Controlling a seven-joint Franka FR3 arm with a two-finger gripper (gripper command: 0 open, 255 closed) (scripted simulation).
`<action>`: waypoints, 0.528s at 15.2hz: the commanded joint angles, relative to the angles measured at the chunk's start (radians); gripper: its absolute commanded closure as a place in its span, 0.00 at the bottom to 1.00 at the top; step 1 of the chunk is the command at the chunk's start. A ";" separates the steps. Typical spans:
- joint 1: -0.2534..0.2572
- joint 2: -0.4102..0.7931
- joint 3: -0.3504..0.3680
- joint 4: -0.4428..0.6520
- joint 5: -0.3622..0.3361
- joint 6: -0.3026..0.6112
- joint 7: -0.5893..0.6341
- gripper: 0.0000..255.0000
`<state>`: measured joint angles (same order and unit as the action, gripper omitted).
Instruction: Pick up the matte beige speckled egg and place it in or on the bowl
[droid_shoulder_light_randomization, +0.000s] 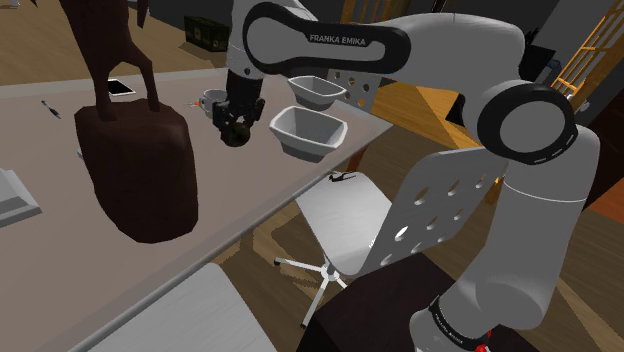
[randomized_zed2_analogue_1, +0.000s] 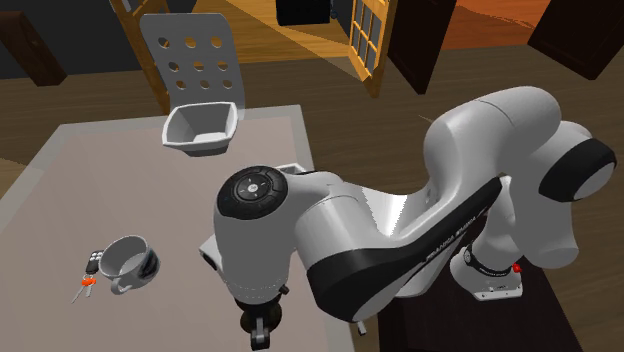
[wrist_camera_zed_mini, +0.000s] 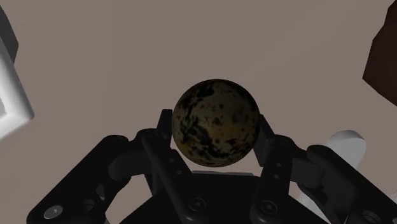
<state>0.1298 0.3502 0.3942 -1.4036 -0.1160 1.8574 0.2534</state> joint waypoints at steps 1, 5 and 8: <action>0.001 -0.004 0.001 0.022 0.002 -0.026 -0.001 1.00; 0.008 0.005 0.002 0.089 -0.001 -0.084 0.000 1.00; 0.015 0.015 0.002 0.145 -0.005 -0.130 0.000 1.00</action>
<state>0.1423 0.3620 0.3965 -1.2808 -0.1199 1.7463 0.2540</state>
